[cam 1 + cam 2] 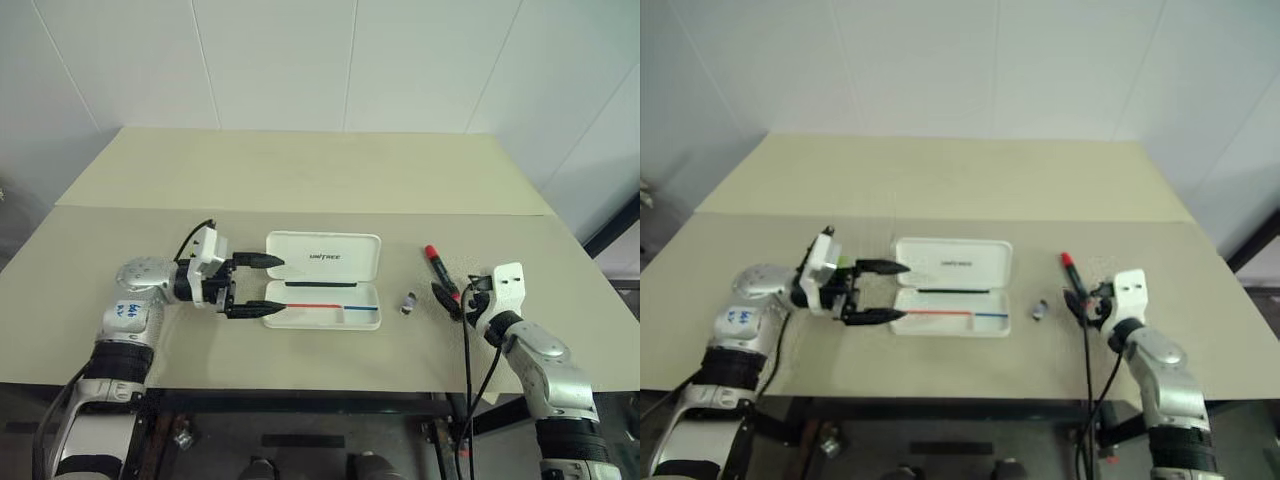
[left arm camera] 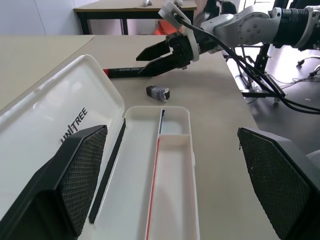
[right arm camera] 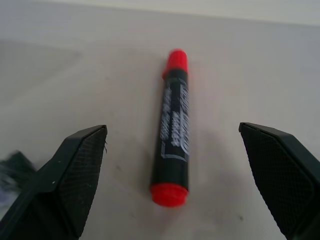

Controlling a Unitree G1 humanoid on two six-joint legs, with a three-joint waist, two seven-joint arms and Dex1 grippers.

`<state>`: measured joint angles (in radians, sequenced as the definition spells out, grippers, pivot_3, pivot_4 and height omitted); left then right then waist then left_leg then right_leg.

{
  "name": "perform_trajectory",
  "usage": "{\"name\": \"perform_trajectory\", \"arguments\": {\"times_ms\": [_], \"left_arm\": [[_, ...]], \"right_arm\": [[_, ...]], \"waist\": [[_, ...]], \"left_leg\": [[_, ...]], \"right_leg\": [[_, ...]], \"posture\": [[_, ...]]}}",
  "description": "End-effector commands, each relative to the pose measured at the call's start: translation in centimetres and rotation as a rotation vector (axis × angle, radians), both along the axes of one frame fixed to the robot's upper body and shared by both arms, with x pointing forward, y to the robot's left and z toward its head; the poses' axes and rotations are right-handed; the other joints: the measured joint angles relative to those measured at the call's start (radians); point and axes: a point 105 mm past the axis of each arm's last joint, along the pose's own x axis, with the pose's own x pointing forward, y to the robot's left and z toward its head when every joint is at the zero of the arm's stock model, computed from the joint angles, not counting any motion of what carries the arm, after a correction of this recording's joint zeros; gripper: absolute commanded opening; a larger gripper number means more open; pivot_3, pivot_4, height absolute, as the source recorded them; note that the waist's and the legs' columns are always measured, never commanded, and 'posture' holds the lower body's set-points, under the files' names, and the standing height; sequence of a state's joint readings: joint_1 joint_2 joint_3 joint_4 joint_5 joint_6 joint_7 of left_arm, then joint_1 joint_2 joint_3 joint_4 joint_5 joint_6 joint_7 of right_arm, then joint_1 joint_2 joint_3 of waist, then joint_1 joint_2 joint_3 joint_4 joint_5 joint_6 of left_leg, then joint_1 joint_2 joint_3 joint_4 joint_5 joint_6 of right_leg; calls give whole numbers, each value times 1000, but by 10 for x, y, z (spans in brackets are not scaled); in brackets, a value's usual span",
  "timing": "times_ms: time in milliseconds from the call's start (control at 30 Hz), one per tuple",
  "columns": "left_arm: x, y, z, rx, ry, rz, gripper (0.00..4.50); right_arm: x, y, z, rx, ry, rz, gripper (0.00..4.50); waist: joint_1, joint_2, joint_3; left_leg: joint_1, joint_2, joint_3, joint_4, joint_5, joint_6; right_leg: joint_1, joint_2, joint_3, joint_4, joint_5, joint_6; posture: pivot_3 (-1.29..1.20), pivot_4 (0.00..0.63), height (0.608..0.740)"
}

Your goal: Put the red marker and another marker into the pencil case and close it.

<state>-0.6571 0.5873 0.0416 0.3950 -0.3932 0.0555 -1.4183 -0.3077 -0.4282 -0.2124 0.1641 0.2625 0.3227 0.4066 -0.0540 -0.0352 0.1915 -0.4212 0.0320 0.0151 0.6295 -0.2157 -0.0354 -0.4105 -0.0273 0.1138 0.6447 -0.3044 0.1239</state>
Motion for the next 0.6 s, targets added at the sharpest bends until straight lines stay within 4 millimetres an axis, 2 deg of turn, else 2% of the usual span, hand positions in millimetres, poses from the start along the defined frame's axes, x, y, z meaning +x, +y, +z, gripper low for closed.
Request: {"name": "perform_trajectory", "arguments": {"times_ms": [33,267,600], "left_arm": [[0,8,7,-5,-48,1,4468],[-5,10,10,-24,-32,-30,4468],[-5,6,17,-57,-42,-51,4500]], "right_arm": [[5,-2,3,18,-16,-36,4500],[9,-2,-6,56,23,-52,4500],[4,2,3,82,-20,-38,1131]], "waist": [[-4,0,0],[-10,0,0],[-19,0,0]], "left_leg": [[0,0,0,0,0,0],[1,0,0,1,0,0],[1,1,-1,-2,0,0]], "right_leg": [[0,0,0,0,0,0],[0,0,0,1,1,0],[0,1,0,0,0,-1]], "posture": [[0,150,740],[0,150,740],[0,150,740]]}}
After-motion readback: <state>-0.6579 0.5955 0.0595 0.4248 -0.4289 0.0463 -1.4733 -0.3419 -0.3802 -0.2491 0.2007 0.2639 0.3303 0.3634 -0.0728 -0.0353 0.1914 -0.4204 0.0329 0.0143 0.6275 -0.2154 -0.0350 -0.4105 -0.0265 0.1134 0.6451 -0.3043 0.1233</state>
